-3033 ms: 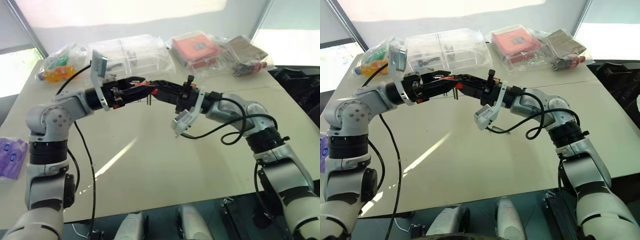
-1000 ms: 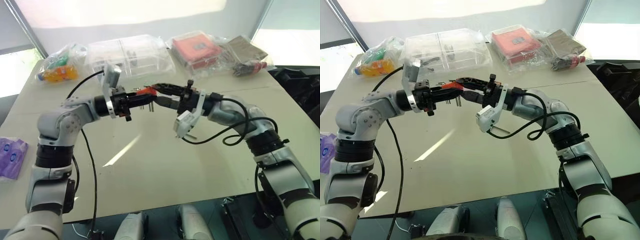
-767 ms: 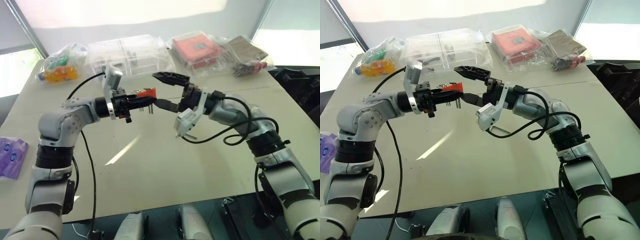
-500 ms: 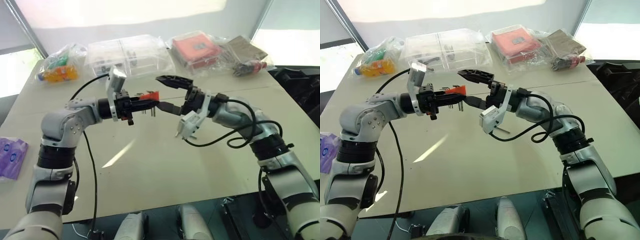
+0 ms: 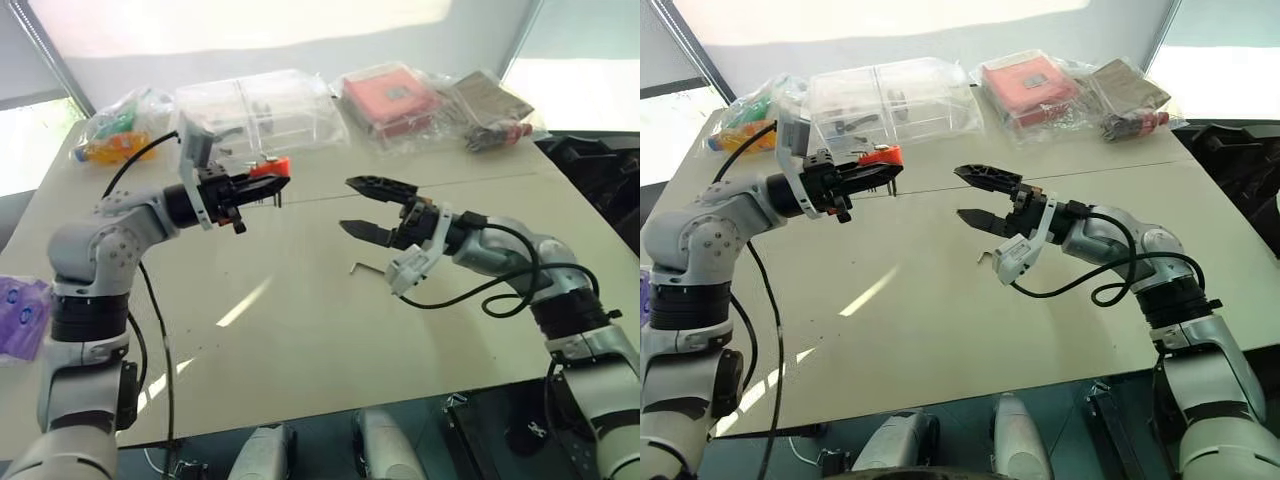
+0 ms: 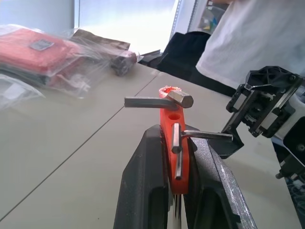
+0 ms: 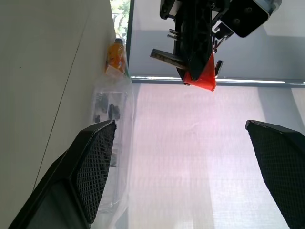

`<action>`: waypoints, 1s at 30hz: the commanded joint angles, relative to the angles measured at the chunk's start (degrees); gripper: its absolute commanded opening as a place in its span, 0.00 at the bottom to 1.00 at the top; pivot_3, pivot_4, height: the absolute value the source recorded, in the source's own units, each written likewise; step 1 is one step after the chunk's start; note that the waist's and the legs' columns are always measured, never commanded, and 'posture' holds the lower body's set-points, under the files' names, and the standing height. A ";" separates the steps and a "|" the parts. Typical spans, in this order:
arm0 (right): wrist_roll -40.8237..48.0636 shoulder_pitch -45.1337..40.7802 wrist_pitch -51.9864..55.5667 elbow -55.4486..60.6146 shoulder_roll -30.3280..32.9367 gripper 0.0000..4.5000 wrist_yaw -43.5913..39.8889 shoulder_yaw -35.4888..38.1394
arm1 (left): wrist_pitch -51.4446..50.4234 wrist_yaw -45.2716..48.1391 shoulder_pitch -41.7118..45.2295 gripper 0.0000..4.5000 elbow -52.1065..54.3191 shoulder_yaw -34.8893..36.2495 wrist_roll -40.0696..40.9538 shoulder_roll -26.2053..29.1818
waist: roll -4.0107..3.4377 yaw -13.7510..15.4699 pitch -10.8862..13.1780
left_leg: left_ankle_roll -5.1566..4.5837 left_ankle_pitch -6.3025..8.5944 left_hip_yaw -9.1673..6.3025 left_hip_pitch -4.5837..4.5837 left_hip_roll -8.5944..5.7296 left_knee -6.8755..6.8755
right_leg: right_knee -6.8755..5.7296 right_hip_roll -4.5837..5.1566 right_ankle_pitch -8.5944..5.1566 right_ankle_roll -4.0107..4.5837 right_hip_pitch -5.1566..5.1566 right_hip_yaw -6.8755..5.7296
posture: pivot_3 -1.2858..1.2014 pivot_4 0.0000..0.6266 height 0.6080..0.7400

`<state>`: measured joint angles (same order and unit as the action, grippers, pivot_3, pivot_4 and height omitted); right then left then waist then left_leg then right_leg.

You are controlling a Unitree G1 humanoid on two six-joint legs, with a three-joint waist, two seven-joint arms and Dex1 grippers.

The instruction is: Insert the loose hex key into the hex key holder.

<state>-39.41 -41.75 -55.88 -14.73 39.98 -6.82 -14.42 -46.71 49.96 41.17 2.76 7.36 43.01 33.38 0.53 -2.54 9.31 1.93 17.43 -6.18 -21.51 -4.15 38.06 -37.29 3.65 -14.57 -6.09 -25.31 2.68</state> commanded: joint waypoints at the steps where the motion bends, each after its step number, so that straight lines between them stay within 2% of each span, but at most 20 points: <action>1: 0.47 -1.83 -0.12 0.77 -0.24 1.00 0.78 0.92 | 0.79 0.01 0.84 0.02 2.12 0.42 0.22 0.16 | 0.00 0.06 0.00 | 0.00 0.00 0.00 0.00 0.00 0.01 | 0.00 0.01 0.00 0.00 0.00 0.00 | 0.52 0.24 1.00; 5: 3.55 -1.18 -0.12 -0.57 0.14 1.00 -2.10 -0.07 | 2.02 0.24 0.60 0.02 2.61 0.13 -0.70 0.20 | 0.00 0.08 0.00 | 0.00 0.00 -0.01 0.00 -0.01 0.02 | 0.01 0.01 0.00 0.00 0.03 0.00 | 0.52 0.24 1.00; 8: 14.94 0.41 3.92 -2.70 0.81 1.00 -12.43 -2.55 | 5.69 0.55 -0.46 0.02 4.28 -1.40 -3.75 0.30 | 0.00 0.05 0.00 | 0.00 0.00 -0.01 0.01 0.00 0.02 | 0.01 0.01 0.00 0.00 0.04 0.00 | 0.52 0.24 1.00; 10: 25.99 2.03 12.71 -1.44 0.25 1.00 -21.83 -2.74 | 7.51 0.31 -1.39 0.02 5.25 -2.12 -5.10 -0.11 | 0.00 0.05 0.00 | 0.00 0.00 -0.01 0.02 0.00 0.02 | 0.05 0.03 0.00 0.00 0.10 0.00 | 0.52 0.24 1.00; 13: 36.68 3.02 27.72 2.46 -0.39 1.00 -32.47 -1.40 | 9.55 0.12 -2.67 0.02 6.22 -2.78 -6.31 -0.65 | 0.00 0.04 0.00 | -0.01 0.01 -0.02 0.02 0.00 0.05 | 0.07 0.04 0.00 0.00 0.14 0.01 | 0.52 0.24 1.00; 17: 49.27 3.01 61.83 11.00 1.61 1.00 -45.36 -0.37 | 11.09 -1.26 -4.26 0.02 7.73 -3.30 -7.16 -2.20 | 0.00 0.21 0.00 | -0.05 0.03 -0.07 0.01 0.02 0.07 | 0.06 0.05 0.00 0.00 0.14 0.00 | 0.52 0.24 1.00; 20: 50.70 1.54 77.05 13.77 1.31 1.00 -46.24 -0.19 | 11.84 -1.55 -5.75 0.02 9.30 -3.93 -7.77 -2.66 | 0.00 0.37 0.00 | -0.09 0.05 -0.08 0.00 0.01 0.07 | 0.07 0.07 0.00 0.00 0.13 -0.01 | 0.52 0.24 1.00; 23: 51.62 0.85 87.31 16.21 1.01 1.00 -47.51 -1.04 | 11.37 -2.26 -6.45 0.02 10.54 -3.74 -7.31 -2.93 | 0.00 0.57 0.00 | -0.09 0.05 -0.08 -0.01 0.01 0.07 | 0.06 0.12 0.00 0.00 0.10 -0.01 | 0.52 0.24 1.00; 30: 47.59 1.24 92.98 15.39 -0.05 1.00 -47.93 -4.58 | 10.11 -2.80 -8.12 0.02 13.88 -2.88 -5.92 -2.39 | 0.00 1.46 0.00 | -0.09 0.05 -0.02 -0.02 0.00 0.08 | 0.07 0.14 0.00 0.00 0.08 0.00 | 0.52 0.24 1.00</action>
<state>9.25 -39.47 37.01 0.11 40.18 -54.55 -18.70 -36.88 47.27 33.16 14.14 3.00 35.78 30.43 0.53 -1.08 9.31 1.85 17.48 -6.20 -21.53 -4.15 38.14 -37.22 3.78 -14.57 -6.09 -25.23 2.68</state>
